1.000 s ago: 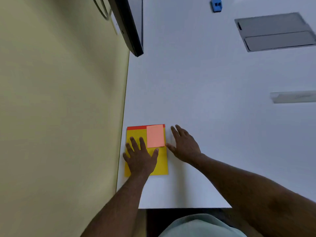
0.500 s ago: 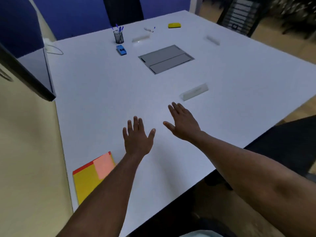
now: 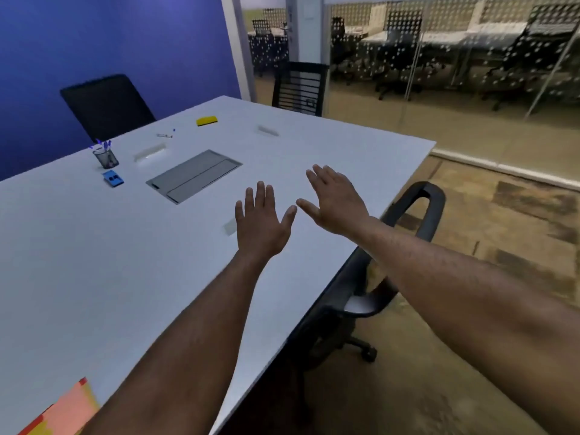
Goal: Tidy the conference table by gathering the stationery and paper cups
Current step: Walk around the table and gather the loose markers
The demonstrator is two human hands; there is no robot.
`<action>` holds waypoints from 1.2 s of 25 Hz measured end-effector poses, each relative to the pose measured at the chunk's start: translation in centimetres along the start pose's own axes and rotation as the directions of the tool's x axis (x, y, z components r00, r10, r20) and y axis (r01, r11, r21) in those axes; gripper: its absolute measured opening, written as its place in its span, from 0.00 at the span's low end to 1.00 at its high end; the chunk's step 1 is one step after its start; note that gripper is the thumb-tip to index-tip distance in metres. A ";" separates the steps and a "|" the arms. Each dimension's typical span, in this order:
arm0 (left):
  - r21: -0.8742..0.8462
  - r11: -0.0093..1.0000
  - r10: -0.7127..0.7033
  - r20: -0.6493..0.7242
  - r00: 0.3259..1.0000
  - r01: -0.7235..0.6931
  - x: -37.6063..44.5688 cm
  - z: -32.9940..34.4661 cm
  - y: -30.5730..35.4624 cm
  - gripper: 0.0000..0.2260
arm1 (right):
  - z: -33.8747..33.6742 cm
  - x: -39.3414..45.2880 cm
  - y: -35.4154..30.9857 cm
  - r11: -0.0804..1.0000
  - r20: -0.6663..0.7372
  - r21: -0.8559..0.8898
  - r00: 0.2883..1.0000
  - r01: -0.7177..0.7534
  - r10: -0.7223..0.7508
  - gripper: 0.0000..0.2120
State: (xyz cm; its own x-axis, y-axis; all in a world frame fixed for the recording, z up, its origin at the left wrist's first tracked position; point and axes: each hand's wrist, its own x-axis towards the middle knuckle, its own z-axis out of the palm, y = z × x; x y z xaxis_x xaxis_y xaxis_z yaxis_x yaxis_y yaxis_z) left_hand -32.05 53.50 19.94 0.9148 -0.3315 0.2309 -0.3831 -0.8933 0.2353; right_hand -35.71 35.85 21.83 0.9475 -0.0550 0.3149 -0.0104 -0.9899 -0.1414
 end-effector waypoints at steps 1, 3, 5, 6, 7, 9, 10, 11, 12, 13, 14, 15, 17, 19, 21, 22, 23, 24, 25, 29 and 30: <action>0.000 0.998 0.058 0.014 0.998 -0.058 0.8 0.2 4.0 0.36 | -1.7 -1.4 3.5 1.000 -0.022 -0.006 0.999 -0.029 0.029 0.36; -0.008 0.993 0.122 -0.011 0.993 -0.122 2.1 0.5 11.1 0.35 | -4.1 -3.2 9.9 0.996 -0.055 0.001 0.995 -0.086 0.086 0.36; -0.036 0.989 0.140 -0.039 0.989 -0.142 3.4 0.7 14.9 0.35 | -5.2 -4.4 13.5 0.991 -0.044 -0.014 0.990 -0.135 0.135 0.36; -0.045 0.983 0.177 -0.020 0.984 -0.178 3.9 1.3 18.3 0.35 | -6.2 -5.8 16.8 0.983 -0.052 -0.029 0.983 -0.179 0.177 0.36; -0.061 0.977 0.202 -0.012 0.979 -0.203 4.3 1.9 20.6 0.35 | -6.6 -6.7 19.0 0.976 -0.064 -0.033 0.975 -0.214 0.212 0.36; -0.050 0.968 0.247 -0.014 0.969 -0.248 4.5 3.1 24.9 0.35 | -7.4 -8.3 23.4 0.960 -0.043 -0.032 0.960 -0.279 0.277 0.36; -0.063 0.960 0.274 -0.003 0.962 -0.273 4.8 3.8 27.2 0.35 | -7.7 -9.1 25.6 0.950 -0.041 -0.034 0.951 -0.309 0.307 0.36; -0.077 0.948 0.310 0.014 0.951 -0.308 5.6 4.5 29.7 0.34 | -8.2 -9.8 27.9 0.935 -0.053 -0.034 0.935 -0.352 0.350 0.36; -0.100 0.939 0.334 0.028 0.942 -0.330 6.4 5.4 31.7 0.34 | -8.5 -10.0 29.8 0.922 -0.064 -0.022 0.921 -0.387 0.385 0.36; -0.088 0.927 0.368 0.042 0.929 -0.363 7.1 6.6 34.7 0.34 | -8.9 -10.6 32.6 0.903 -0.062 -0.017 0.902 -0.429 0.427 0.36; -0.064 0.924 0.379 0.030 0.925 -0.376 7.0 7.0 34.9 0.34 | -8.5 -10.9 33.0 0.899 -0.059 -0.030 0.899 -0.436 0.434 0.36; -0.066 0.914 0.404 0.033 0.914 -0.401 7.7 7.8 36.6 0.34 | -8.3 -11.2 34.7 0.896 -0.066 -0.045 0.897 -0.441 0.438 0.36; -0.093 0.894 0.443 0.041 0.896 -0.438 10.7 9.7 40.2 0.34 | -8.4 -10.5 38.6 0.874 -0.092 -0.047 0.873 -0.484 0.479 0.36; -0.064 0.880 0.473 0.042 0.880 -0.470 13.0 11.6 43.0 0.35 | -8.3 -9.9 42.1 0.852 -0.091 -0.062 0.853 -0.520 0.514 0.36; -0.101 0.865 0.499 0.066 0.864 -0.492 17.3 14.3 47.0 0.35 | -8.2 -8.0 47.7 0.830 -0.088 -0.075 0.832 -0.553 0.547 0.36; -0.121 0.863 0.500 0.075 0.863 -0.490 19.4 15.5 48.7 0.35 | -8.3 -7.0 49.9 0.816 -0.100 -0.073 0.818 -0.573 0.566 0.37; -0.134 0.855 0.514 0.097 0.852 -0.501 22.0 17.0 51.4 0.35 | -8.4 -5.7 53.0 0.802 -0.097 -0.085 0.806 -0.591 0.584 0.37; -0.121 0.855 0.516 0.096 0.851 -0.504 22.0 17.5 51.4 0.35 | -8.0 -6.0 53.5 0.802 -0.089 -0.113 0.810 -0.587 0.580 0.37; -0.136 0.841 0.538 0.104 0.837 -0.524 23.6 18.6 53.1 0.35 | -7.8 -5.5 55.5 0.794 -0.082 -0.144 0.807 -0.590 0.584 0.38; -0.163 0.813 0.580 0.154 0.800 -0.558 28.7 22.1 58.8 0.35 | -6.8 -3.5 62.6 0.741 -0.077 -0.147 0.755 -0.655 0.652 0.38; -0.170 0.798 0.601 0.161 0.783 -0.578 30.0 23.1 60.2 0.35 | -6.3 -3.0 64.7 0.733 -0.065 -0.157 0.748 -0.662 0.661 0.38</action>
State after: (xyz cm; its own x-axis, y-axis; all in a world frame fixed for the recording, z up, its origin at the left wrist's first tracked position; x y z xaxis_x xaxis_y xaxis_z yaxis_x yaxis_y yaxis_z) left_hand -24.76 -17.25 19.21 0.5065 -0.8453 0.1700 -0.8562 -0.4697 0.2152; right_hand -41.21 -28.84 17.63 0.6805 -0.7040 0.2033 -0.6850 -0.7097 -0.1647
